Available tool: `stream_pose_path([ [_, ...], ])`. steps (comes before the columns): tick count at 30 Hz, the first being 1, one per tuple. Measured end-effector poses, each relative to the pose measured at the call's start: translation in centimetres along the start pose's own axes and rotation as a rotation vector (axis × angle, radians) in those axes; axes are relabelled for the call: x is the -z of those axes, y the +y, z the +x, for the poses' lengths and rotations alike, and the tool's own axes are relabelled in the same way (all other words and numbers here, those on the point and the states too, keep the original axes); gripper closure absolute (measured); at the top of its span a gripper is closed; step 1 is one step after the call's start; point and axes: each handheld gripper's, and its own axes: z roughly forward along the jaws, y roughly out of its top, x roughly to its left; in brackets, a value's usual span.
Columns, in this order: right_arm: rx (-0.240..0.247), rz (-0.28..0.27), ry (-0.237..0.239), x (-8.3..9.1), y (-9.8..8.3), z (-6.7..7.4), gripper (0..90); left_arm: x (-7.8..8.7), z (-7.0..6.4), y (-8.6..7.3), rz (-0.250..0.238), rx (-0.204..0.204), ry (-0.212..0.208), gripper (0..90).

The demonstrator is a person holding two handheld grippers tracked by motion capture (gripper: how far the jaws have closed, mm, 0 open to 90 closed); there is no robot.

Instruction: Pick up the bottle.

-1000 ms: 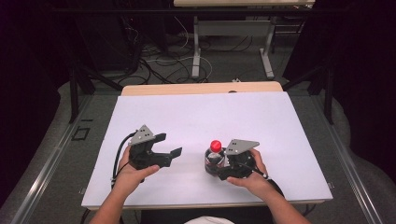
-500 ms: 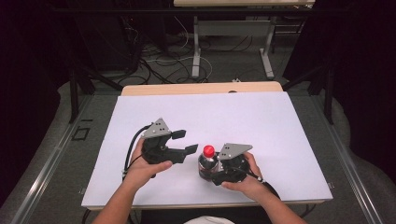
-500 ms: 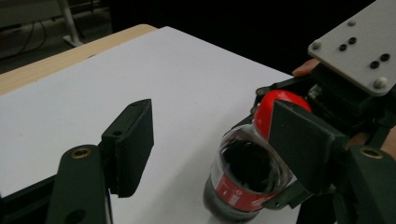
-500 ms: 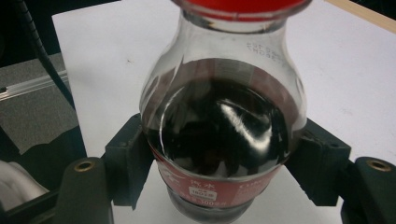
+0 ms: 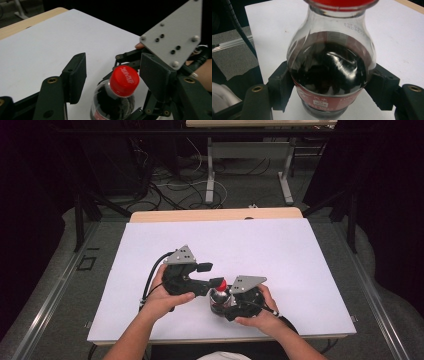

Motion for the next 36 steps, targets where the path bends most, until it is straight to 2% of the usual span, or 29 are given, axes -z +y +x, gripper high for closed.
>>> stream_pose_path([
  [5, -0.006, 0.001, 0.004, -0.1, 0.0, 0.0, 29.7, -0.7, 0.1, -0.2, 0.017, 0.0, -0.051, 42.7],
  [11, 0.006, 0.005, 0.018, -0.2, 0.0, 0.2, 29.7, -1.4, 0.4, -0.6, 0.032, 0.006, -0.074, 50.3],
  [18, 0.009, 0.006, 0.039, -0.3, 0.0, 0.4, 29.6, -1.5, 0.5, -0.7, 0.05, -0.022, -0.14, 56.8],
  [22, 0.015, 0.011, 0.051, -0.3, 0.0, 0.5, 29.7, -1.7, 0.4, -0.8, 0.062, -0.029, -0.127, 59.1],
  [27, 0.015, 0.012, 0.041, -0.4, 0.0, 0.5, 29.7, -1.7, 0.3, -0.9, 0.066, -0.03, -0.112, 60.6],
  [30, 0.005, 0.014, 0.036, -0.4, -0.1, 0.5, 29.7, -1.7, 0.0, -0.9, 0.065, -0.035, -0.084, 61.0],
  [32, 0.01, 0.011, 0.03, -0.4, 0.0, 0.5, 29.7, -1.7, -0.3, -0.8, 0.061, -0.025, -0.06, 61.1],
  [36, -0.011, 0.005, 0.021, -0.4, 0.0, 0.4, 29.8, -2.0, -1.0, -0.8, 0.05, 0.006, 0.008, 61.2],
])
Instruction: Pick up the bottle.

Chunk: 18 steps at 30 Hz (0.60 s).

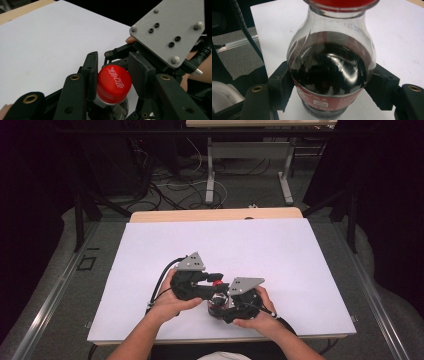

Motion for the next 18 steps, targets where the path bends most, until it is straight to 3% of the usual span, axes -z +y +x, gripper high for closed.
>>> stream_pose_path([
  [5, -0.025, 0.016, -0.025, 0.0, 0.0, -0.1, 29.8, -0.6, -0.9, 0.0, -0.018, 0.035, 0.101, 61.4],
  [6, -0.023, 0.014, -0.033, 0.0, 0.0, -0.1, 29.8, -0.6, -1.0, 0.0, -0.017, 0.026, 0.122, 61.4],
  [10, -0.034, 0.014, -0.05, 0.0, 0.0, 0.0, 29.8, -0.8, -1.9, 0.0, -0.04, 0.066, 0.203, 61.6],
  [13, -0.035, 0.0, -0.085, 0.0, 0.1, 0.3, 29.9, -0.9, -2.5, 0.1, -0.051, 0.082, 0.25, 61.7],
  [16, -0.017, 0.003, -0.095, 0.0, 0.1, 0.4, 29.9, -0.9, -2.6, 0.2, -0.03, 0.089, 0.258, 61.6],
  [18, -0.021, 0.012, -0.066, 0.0, 0.0, 0.2, 29.9, -0.8, -2.3, 0.3, -0.021, 0.083, 0.225, 61.1],
])
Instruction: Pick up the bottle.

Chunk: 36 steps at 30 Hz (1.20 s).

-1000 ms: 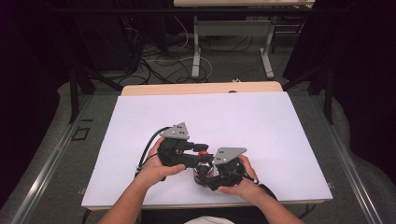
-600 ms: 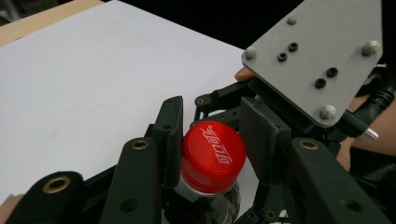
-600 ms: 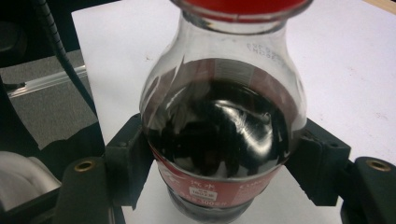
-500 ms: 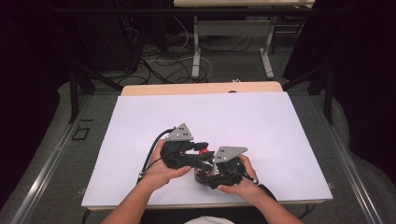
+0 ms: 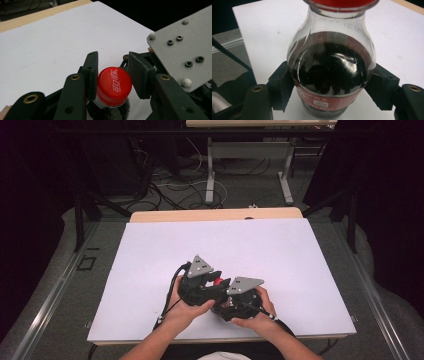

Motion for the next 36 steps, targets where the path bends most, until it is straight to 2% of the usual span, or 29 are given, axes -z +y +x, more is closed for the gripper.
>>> stream_pose_path([
  [2, 0.003, -0.001, 0.022, 0.0, 0.0, 0.0, 29.8, 0.3, 0.5, 0.1, -0.004, 0.013, -0.064, 55.4],
  [4, -0.011, -0.017, 0.031, 0.0, 0.0, -0.1, 29.8, 0.5, 1.1, 0.2, -0.004, -0.01, -0.104, 50.4],
  [6, -0.003, -0.016, 0.05, 0.1, 0.0, -0.1, 29.8, 1.0, 1.7, 0.2, -0.007, -0.033, -0.148, 48.0],
  [7, 0.002, -0.013, 0.054, 0.1, 0.0, -0.1, 29.8, 1.3, 2.1, 0.2, -0.003, -0.048, -0.189, 48.0],
  [9, 0.002, -0.012, 0.08, 0.2, 0.0, -0.1, 29.8, 1.6, 2.6, 0.2, 0.0, -0.053, -0.251, 47.9],
  [10, -0.002, -0.023, 0.076, 0.2, 0.0, 0.0, 29.8, 1.6, 3.0, 0.1, 0.001, -0.072, -0.282, 47.9],
  [13, 0.006, -0.022, 0.1, 0.1, 0.1, 0.0, 29.8, 1.7, 3.7, -0.2, 0.01, -0.107, -0.335, 48.9],
  [15, 0.01, -0.022, 0.103, 0.1, 0.1, 0.1, 29.8, 1.4, 4.0, -0.4, 0.006, -0.105, -0.352, 51.2],
  [18, 0.014, -0.018, 0.112, -0.1, 0.1, 0.2, 29.8, 1.0, 4.5, -0.6, 0.01, -0.093, -0.409, 53.9],
  [22, 0.017, -0.025, 0.123, -0.1, 0.1, 0.2, 29.8, 0.7, 4.8, -0.8, 0.009, -0.102, -0.424, 59.3],
  [25, 0.018, -0.023, 0.119, -0.1, 0.1, 0.2, 29.8, 0.8, 4.6, -0.9, 0.004, -0.116, -0.406, 60.2],
  [31, 0.003, -0.021, 0.092, -0.1, 0.1, 0.2, 30.0, 0.8, 4.0, -0.9, -0.005, -0.1, -0.343, 60.7],
  [34, -0.004, -0.008, 0.083, 0.1, 0.1, 0.2, 30.1, 0.8, 3.4, -0.8, -0.013, -0.099, -0.294, 60.8],
  [35, -0.008, -0.009, 0.078, 0.1, 0.1, 0.2, 30.1, 0.8, 3.0, -0.8, -0.015, -0.079, -0.271, 60.8],
  [36, -0.012, -0.022, 0.067, 0.0, 0.0, 0.2, 30.2, 0.8, 2.8, -0.8, -0.01, -0.086, -0.251, 60.9],
])
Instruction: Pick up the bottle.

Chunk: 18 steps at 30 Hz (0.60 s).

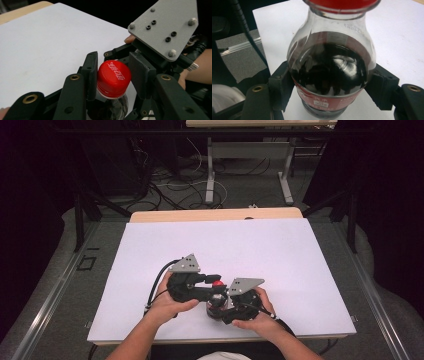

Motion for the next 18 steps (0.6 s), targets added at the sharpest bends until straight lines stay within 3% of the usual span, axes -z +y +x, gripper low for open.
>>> stream_pose_path([
  [5, -0.015, 0.015, -0.033, 0.2, 0.0, -0.1, 30.2, -0.6, -1.5, 0.1, -0.016, 0.016, 0.141, 61.3],
  [10, -0.025, 0.017, -0.079, 0.1, 0.0, -0.1, 30.2, -1.3, -2.8, 0.0, -0.042, 0.06, 0.269, 61.5],
  [14, -0.016, 0.015, -0.132, -0.1, -0.2, -0.1, 30.1, -1.7, -2.7, -0.1, -0.052, 0.077, 0.286, 61.1],
  [17, -0.008, 0.027, -0.135, -0.1, -0.3, -0.3, 30.1, -1.6, -1.8, -0.2, -0.047, 0.095, 0.227, 59.4],
  [18, -0.003, 0.005, -0.134, -0.2, -0.4, -0.3, 30.0, -1.5, -1.5, -0.2, -0.034, 0.103, 0.194, 56.9],
])
